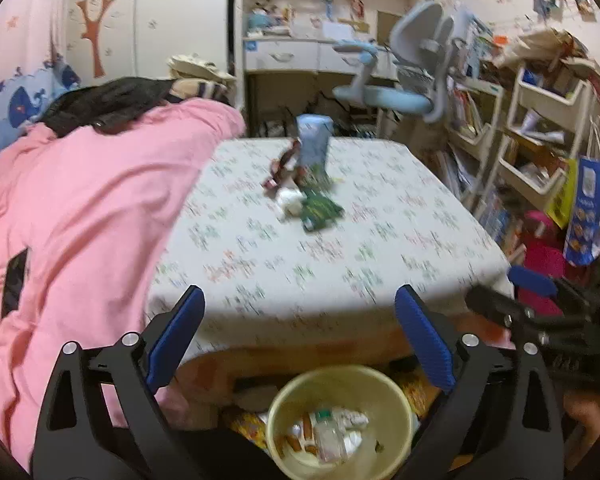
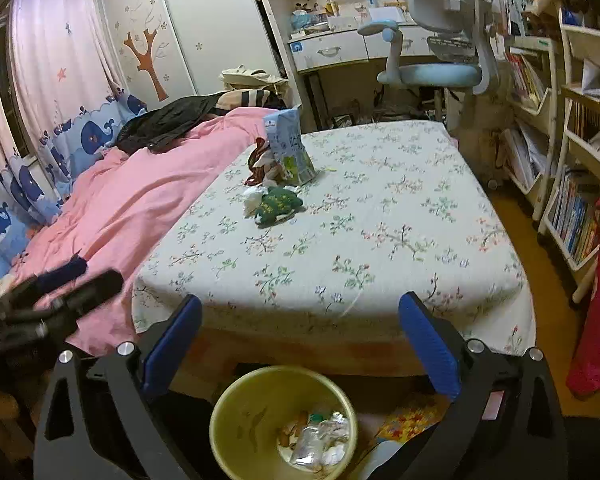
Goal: Collect trash
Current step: 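Raise both open tools back over the table toward the remaining trash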
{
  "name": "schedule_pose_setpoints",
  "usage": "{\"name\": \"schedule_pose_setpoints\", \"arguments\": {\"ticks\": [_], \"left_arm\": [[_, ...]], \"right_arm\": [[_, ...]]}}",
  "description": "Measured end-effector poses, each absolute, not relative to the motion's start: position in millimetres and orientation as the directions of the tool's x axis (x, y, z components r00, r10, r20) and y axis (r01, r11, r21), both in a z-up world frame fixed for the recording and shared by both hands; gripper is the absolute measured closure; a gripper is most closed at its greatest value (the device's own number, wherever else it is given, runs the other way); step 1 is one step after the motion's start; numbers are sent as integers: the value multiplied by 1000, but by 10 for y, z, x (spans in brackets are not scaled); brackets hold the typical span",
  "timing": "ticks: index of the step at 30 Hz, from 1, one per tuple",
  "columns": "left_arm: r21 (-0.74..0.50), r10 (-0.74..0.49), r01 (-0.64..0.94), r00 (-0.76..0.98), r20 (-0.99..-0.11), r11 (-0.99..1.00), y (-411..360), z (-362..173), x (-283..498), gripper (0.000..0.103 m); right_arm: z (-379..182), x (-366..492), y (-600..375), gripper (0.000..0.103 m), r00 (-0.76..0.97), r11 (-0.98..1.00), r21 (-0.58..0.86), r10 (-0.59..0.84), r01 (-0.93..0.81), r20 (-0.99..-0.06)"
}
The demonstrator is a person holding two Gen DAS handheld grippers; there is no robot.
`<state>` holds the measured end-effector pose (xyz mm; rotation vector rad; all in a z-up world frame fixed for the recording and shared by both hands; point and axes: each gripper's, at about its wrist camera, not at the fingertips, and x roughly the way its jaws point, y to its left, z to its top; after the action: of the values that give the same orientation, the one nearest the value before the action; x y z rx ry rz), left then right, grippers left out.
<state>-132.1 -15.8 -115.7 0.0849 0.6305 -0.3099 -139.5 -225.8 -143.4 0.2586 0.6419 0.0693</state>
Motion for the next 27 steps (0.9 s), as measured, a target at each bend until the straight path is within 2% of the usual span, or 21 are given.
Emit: {"name": "schedule_pose_setpoints", "arguments": {"ticks": [14,22,25,27], "left_arm": [[15,-201,243,834,-514,970,-146,-823,-663,7],[-9,-183,208,835,-518,978,-223,-769,-149,7],[-4,-167,194,834,-525,981,-244,-852,-19,7],[-7,-156,181,827,-540,983,-223,-962,30,7]], "right_arm": [[-965,-935,-2324,8,855,991,134,91,-26,-510],[-846,-540,-2416,8,861,995,89,79,-40,-502],[-962,-420,-2508,8,853,995,104,66,-14,-518],[-1043,-345,-2579,8,829,985,172,93,4,-551]]}}
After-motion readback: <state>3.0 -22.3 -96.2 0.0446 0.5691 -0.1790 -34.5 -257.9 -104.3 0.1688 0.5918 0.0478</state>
